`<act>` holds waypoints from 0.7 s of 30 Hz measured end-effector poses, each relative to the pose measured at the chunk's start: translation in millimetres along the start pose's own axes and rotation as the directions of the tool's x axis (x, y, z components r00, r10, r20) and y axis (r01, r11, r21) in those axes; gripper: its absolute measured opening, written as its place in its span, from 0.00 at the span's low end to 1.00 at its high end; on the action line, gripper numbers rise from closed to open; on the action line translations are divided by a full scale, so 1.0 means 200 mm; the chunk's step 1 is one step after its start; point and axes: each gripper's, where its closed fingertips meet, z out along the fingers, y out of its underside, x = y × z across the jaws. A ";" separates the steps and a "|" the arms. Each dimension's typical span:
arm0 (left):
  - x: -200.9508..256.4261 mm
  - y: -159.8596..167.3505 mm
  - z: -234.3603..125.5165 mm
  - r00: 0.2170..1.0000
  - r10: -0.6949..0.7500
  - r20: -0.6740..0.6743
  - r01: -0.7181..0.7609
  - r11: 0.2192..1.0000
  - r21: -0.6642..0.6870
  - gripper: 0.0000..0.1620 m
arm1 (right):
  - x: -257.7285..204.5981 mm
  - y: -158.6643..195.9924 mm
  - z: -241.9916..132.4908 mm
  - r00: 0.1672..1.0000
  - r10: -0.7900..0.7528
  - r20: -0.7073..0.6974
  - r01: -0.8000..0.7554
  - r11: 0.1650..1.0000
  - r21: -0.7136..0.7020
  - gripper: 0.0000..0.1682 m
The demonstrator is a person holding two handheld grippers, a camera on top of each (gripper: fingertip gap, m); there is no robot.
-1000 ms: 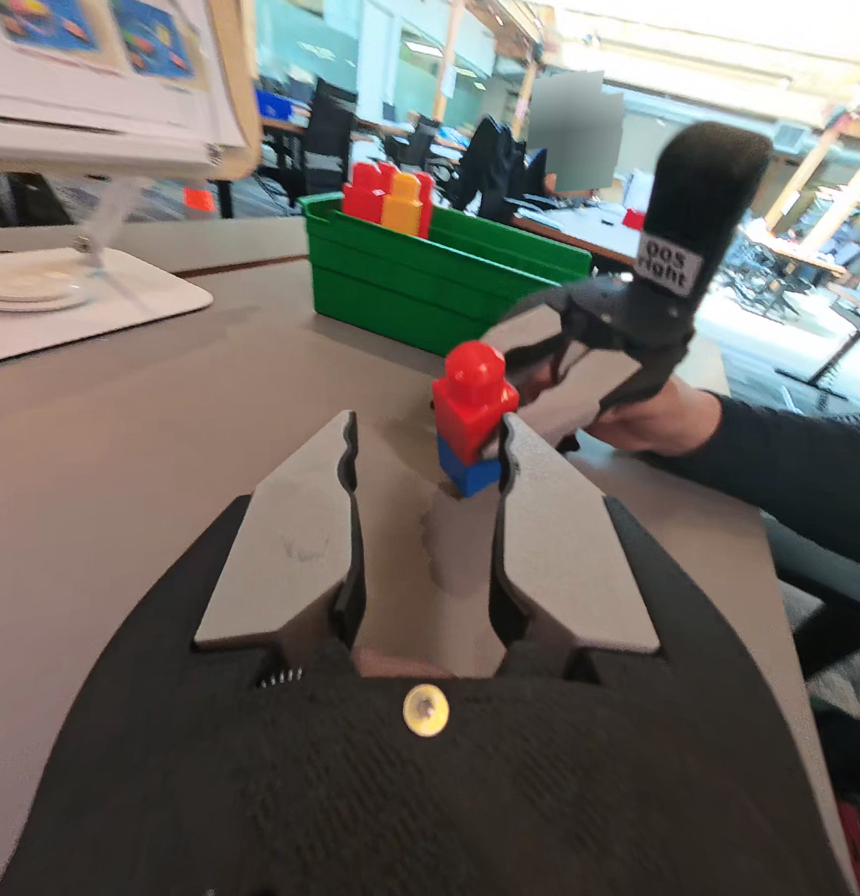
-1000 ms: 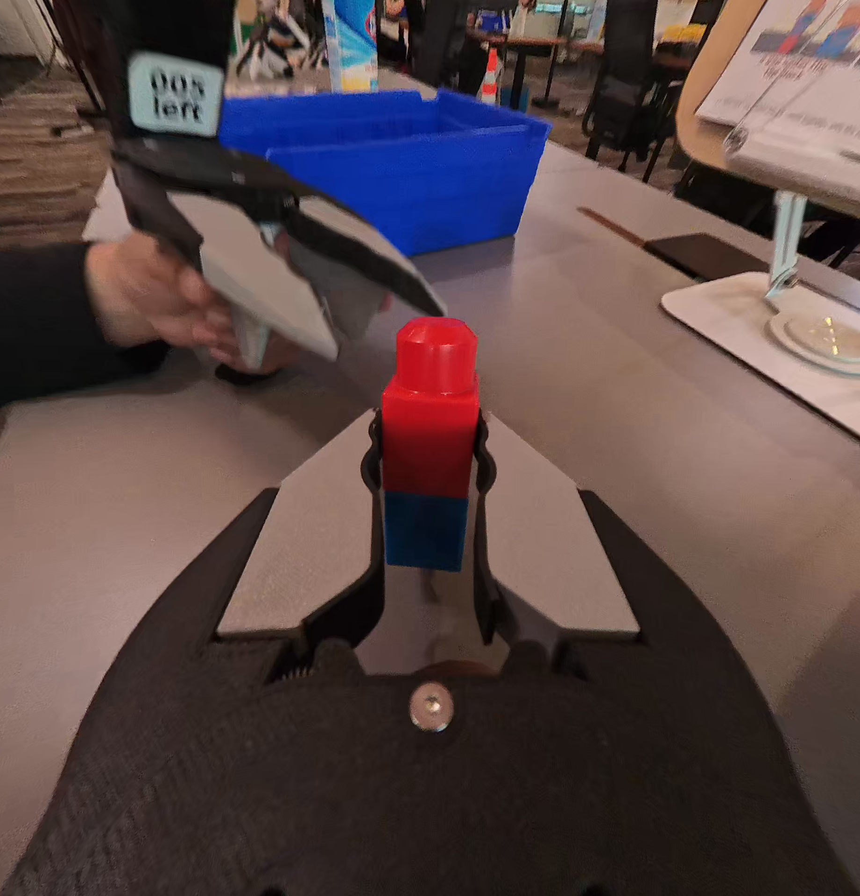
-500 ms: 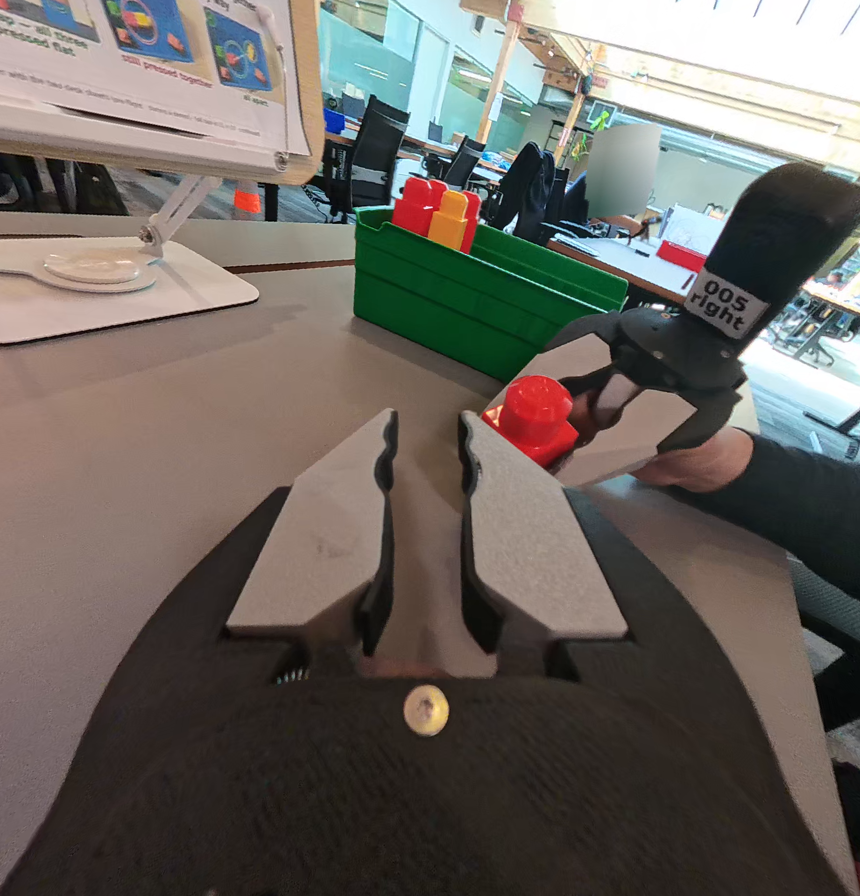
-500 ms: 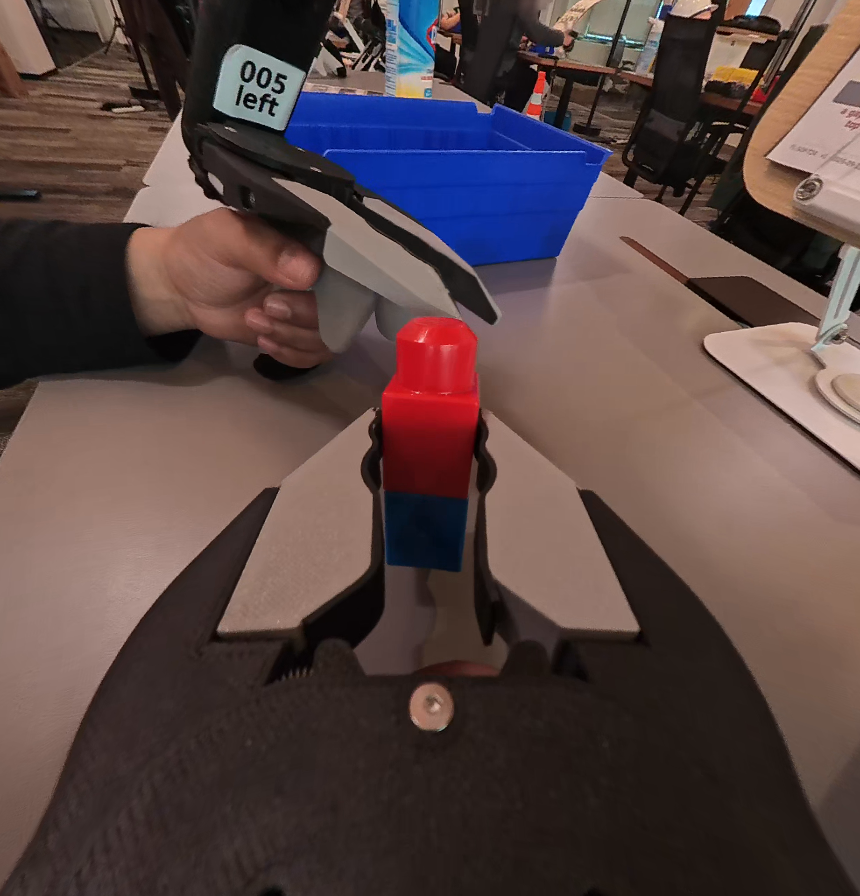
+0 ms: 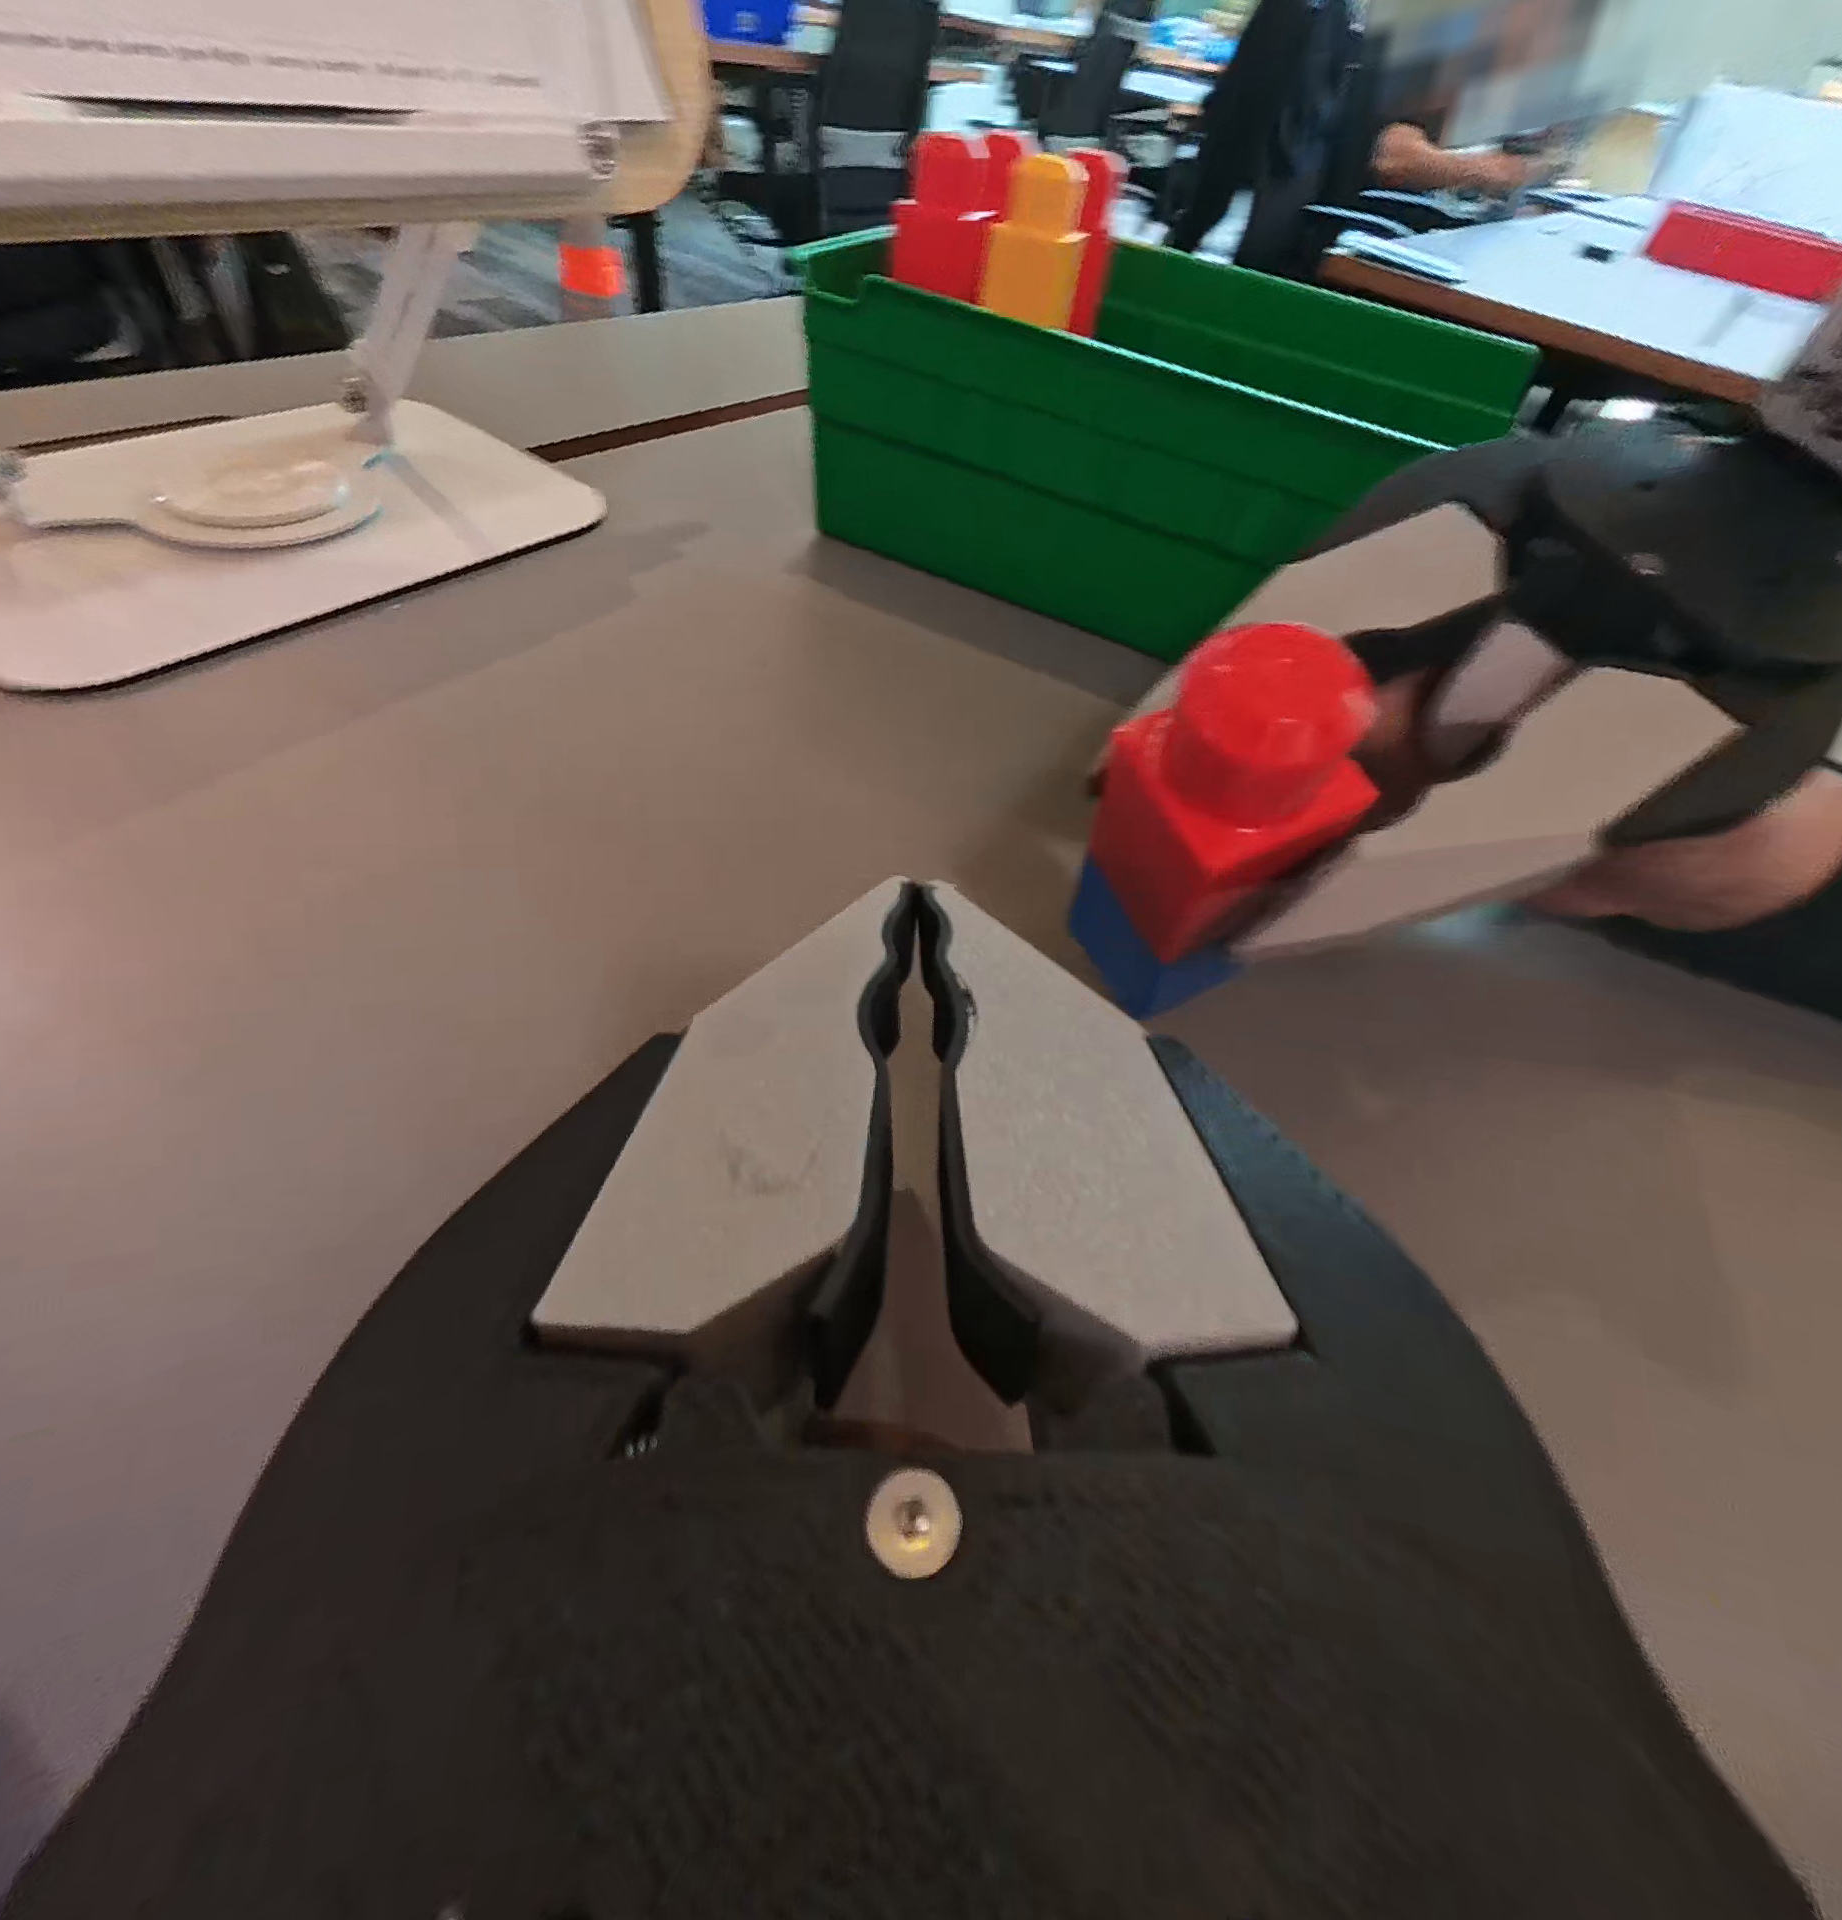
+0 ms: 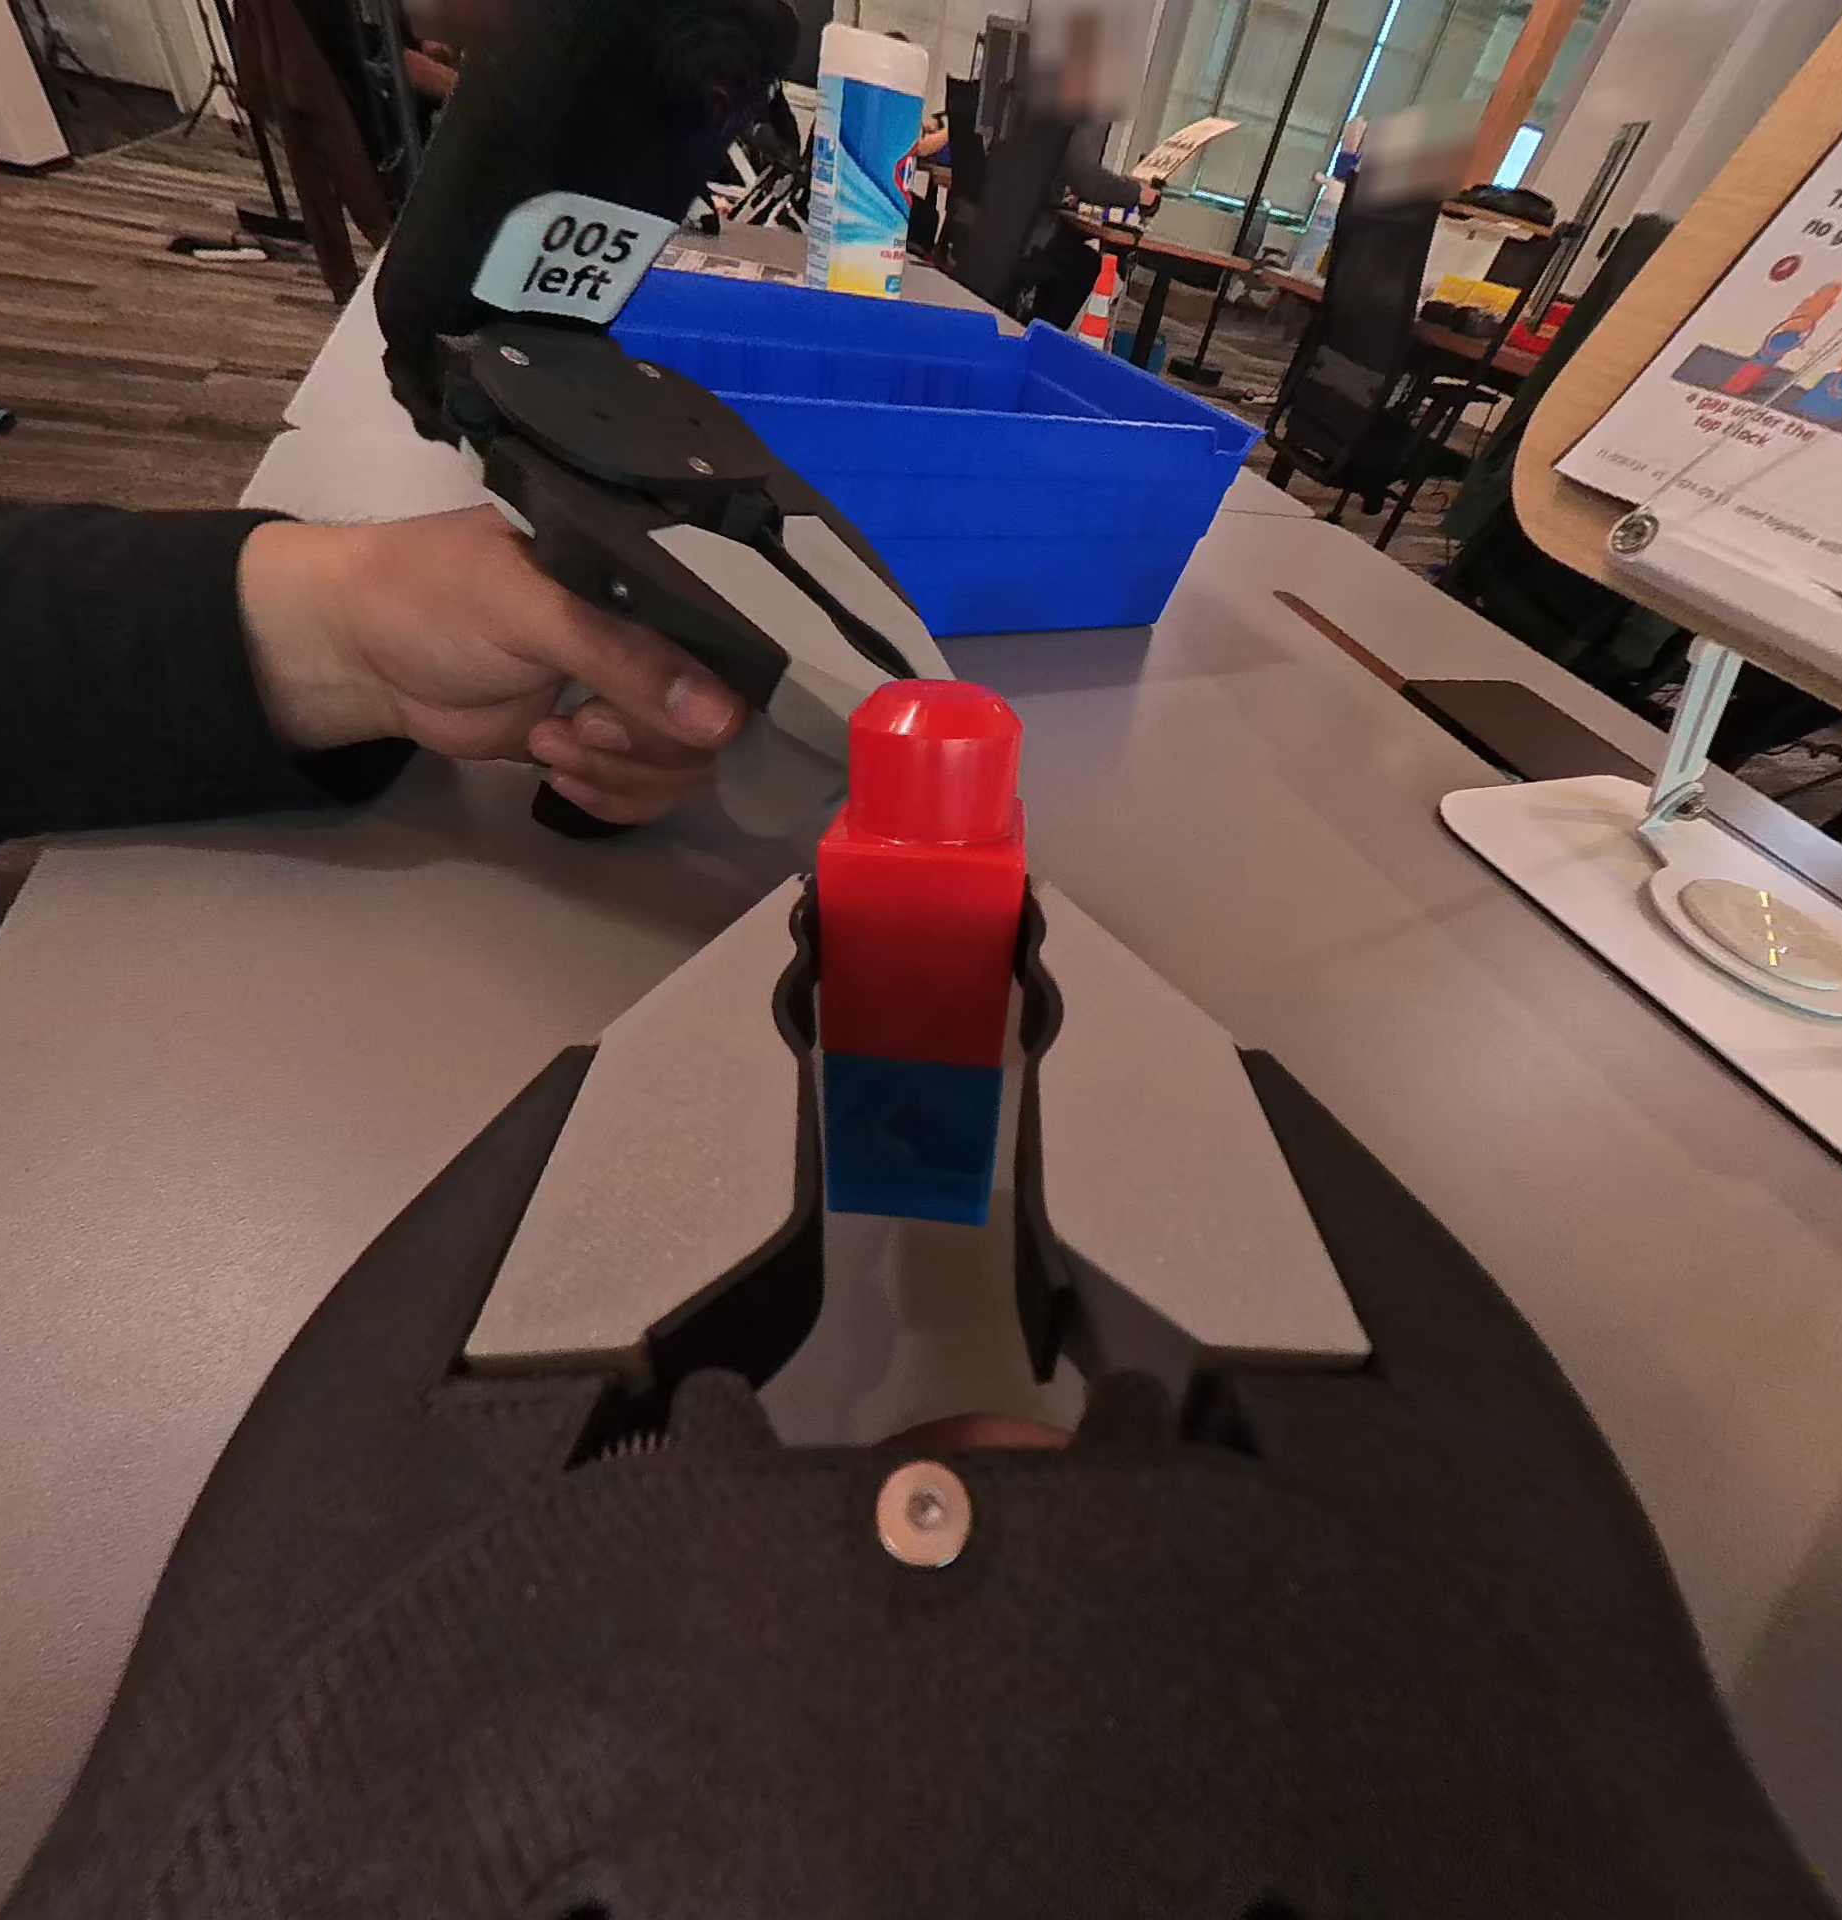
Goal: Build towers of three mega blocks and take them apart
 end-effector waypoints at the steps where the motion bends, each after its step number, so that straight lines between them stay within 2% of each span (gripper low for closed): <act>1: 0.05 0.00 0.00 0.998 0.022 -0.059 -0.022 1.000 0.003 0.00 | 0.00 0.02 0.01 1.000 0.002 -0.002 -0.002 1.000 -0.014 0.20; 3: 0.19 -0.02 -0.01 0.980 0.059 -0.190 -0.052 0.998 0.041 0.00 | 0.02 0.09 0.03 0.999 -0.009 -0.031 0.006 0.995 -0.102 0.20; 5: 0.21 -0.04 0.00 0.979 0.067 -0.192 -0.056 0.996 0.065 0.00 | 0.02 0.13 0.04 0.998 -0.052 -0.039 0.046 0.987 -0.154 0.20; 12: 0.17 -0.04 0.00 0.986 0.033 -0.163 -0.024 0.998 0.058 0.00 | -0.03 0.15 0.06 0.995 -0.103 -0.006 0.100 0.976 -0.192 0.20; 15: 0.11 -0.04 0.00 0.994 0.002 -0.109 0.004 0.998 0.063 0.00 | -0.01 0.16 0.05 1.000 -0.029 -0.011 0.026 0.979 -0.201 0.20; 18: 0.05 -0.06 -0.01 0.995 -0.063 -0.078 0.069 0.995 0.079 0.06 | 0.03 0.20 0.04 0.995 0.098 -0.023 -0.101 0.967 -0.234 0.20; 21: 0.00 -0.06 -0.01 0.991 -0.124 -0.057 0.128 0.988 0.088 0.10 | 0.05 0.21 0.04 0.987 0.159 -0.019 -0.159 0.957 -0.244 0.26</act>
